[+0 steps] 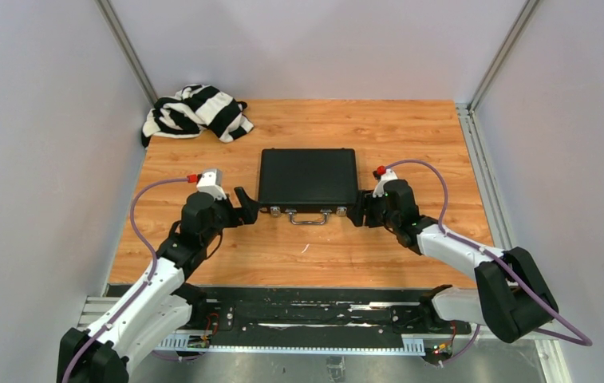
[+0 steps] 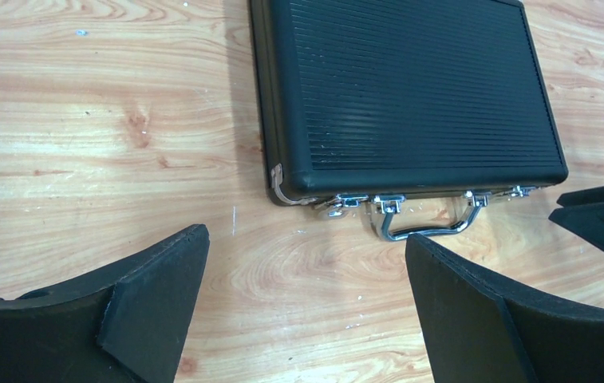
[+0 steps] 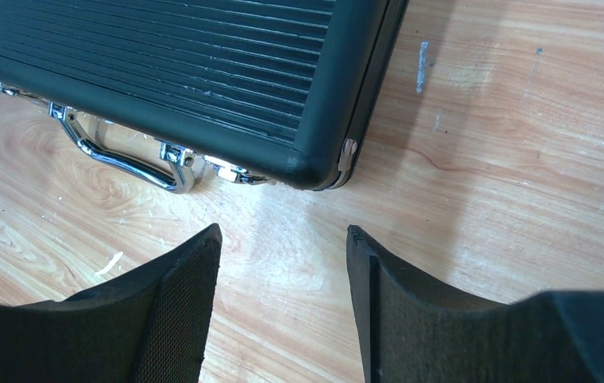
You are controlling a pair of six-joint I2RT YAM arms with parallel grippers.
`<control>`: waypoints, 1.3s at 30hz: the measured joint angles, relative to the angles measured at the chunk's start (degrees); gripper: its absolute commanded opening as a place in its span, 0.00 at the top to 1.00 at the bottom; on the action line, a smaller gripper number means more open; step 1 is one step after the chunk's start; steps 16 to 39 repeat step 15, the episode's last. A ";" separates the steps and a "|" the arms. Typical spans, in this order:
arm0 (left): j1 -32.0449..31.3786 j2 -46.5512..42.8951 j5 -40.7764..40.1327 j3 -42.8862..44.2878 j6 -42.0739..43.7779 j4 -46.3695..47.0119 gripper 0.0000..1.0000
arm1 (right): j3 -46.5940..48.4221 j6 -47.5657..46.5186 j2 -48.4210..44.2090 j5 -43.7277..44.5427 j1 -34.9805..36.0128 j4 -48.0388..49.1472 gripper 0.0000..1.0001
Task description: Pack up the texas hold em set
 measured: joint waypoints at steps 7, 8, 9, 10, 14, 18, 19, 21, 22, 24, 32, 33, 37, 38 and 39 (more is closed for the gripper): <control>0.00 -0.24 -0.09 -0.61 0.76 0.09 0.02 | 0.00 -0.11 0.00 0.46 0.00 0.00 0.43; 0.00 -0.24 -0.07 -0.61 0.87 0.11 0.02 | 0.00 -0.13 0.00 0.48 0.00 0.00 0.43; 0.00 -0.24 -0.07 -0.61 0.92 0.11 0.02 | 0.00 -0.15 0.00 0.50 0.00 -0.02 0.44; 0.00 -0.24 -0.04 -0.61 1.01 0.11 0.02 | 0.00 -0.20 0.00 0.59 0.00 0.00 0.44; 0.00 -0.15 -0.07 -0.61 1.31 0.11 0.02 | 0.00 -0.22 0.28 0.85 0.00 -0.02 0.45; 0.00 -0.15 -0.09 -0.61 1.40 0.11 0.02 | 0.00 -0.22 0.44 0.83 0.00 -0.02 0.45; 0.00 -0.15 -0.09 -0.61 1.40 0.11 0.02 | 0.00 -0.22 0.44 0.83 0.00 -0.02 0.45; 0.00 -0.15 -0.09 -0.61 1.40 0.11 0.02 | 0.00 -0.22 0.44 0.83 0.00 -0.02 0.45; 0.00 -0.15 -0.09 -0.61 1.40 0.11 0.02 | 0.00 -0.22 0.44 0.83 0.00 -0.02 0.45; 0.00 -0.15 -0.09 -0.61 1.40 0.11 0.02 | 0.00 -0.22 0.44 0.83 0.00 -0.02 0.45; 0.00 -0.15 -0.09 -0.61 1.40 0.11 0.02 | 0.00 -0.22 0.44 0.83 0.00 -0.02 0.45; 0.00 -0.15 -0.09 -0.61 1.40 0.11 0.02 | 0.00 -0.22 0.44 0.83 0.00 -0.02 0.45; 0.00 -0.15 -0.09 -0.61 1.40 0.11 0.02 | 0.00 -0.22 0.44 0.83 0.00 -0.02 0.45; 0.00 -0.15 -0.09 -0.61 1.40 0.11 0.02 | 0.00 -0.22 0.44 0.83 0.00 -0.02 0.45; 0.00 -0.15 -0.09 -0.61 1.40 0.11 0.02 | 0.00 -0.22 0.44 0.83 0.00 -0.02 0.45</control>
